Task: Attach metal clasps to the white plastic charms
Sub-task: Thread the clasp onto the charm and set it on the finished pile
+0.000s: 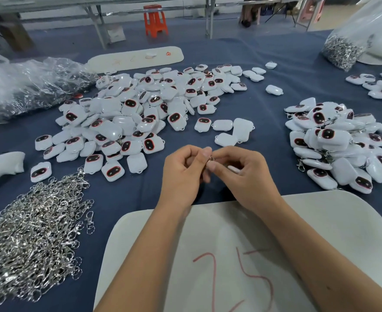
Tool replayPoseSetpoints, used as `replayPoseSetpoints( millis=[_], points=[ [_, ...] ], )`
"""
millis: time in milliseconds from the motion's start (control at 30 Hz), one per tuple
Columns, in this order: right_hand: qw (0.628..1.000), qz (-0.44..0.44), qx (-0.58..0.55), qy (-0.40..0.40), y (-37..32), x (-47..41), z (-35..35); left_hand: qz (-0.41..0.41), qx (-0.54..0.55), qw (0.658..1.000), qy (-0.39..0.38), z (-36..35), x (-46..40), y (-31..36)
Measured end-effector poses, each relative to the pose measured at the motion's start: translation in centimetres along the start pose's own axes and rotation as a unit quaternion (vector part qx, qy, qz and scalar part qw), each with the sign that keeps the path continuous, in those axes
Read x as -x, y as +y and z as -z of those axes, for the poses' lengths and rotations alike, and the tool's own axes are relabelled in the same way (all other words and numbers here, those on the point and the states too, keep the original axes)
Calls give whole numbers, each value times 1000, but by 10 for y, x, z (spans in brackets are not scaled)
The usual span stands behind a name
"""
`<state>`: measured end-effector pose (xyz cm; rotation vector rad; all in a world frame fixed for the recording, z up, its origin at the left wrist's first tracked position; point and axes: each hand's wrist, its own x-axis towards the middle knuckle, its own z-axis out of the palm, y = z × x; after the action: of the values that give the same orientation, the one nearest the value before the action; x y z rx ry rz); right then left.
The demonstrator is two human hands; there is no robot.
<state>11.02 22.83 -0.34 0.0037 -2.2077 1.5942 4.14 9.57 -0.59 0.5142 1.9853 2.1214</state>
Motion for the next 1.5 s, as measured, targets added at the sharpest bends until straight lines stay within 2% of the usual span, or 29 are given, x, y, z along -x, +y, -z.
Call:
replayPoseSetpoints(
  millis=[200, 367, 533, 700, 767, 1033, 1167, 1300, 1500],
  points=[
    [1000, -15, -13, 11, 5, 0, 4, -39, -49, 998, 7, 0, -1, -4],
    [998, -20, -36, 41, 6, -2, 7, -25, -28, 999, 1, 3, -3, -6],
    [993, -81, -51, 67, 10, -6, 12, -2, 9, 1000, -25, 7, -5, -4],
    [999, -37, -20, 0, 5, -4, 10, -9, -1, 999, -35, 8, -4, -5],
    [999, -33, -16, -4, 5, -3, 9, -11, -9, 999, -38, 7, -4, -6],
    [994, -65, -28, 79, 4, -3, 8, 16, 47, 998, -45, 10, -5, -4],
    [994, -67, -18, 82, 4, -4, 8, -6, -5, 998, -56, 12, -5, -1],
    [995, -49, 14, 90, 5, -4, 7, -67, -90, 993, -43, 9, -2, 2],
    [995, -12, 35, 95, 4, -3, 3, -95, -137, 986, -21, 5, 0, 3]
  ],
)
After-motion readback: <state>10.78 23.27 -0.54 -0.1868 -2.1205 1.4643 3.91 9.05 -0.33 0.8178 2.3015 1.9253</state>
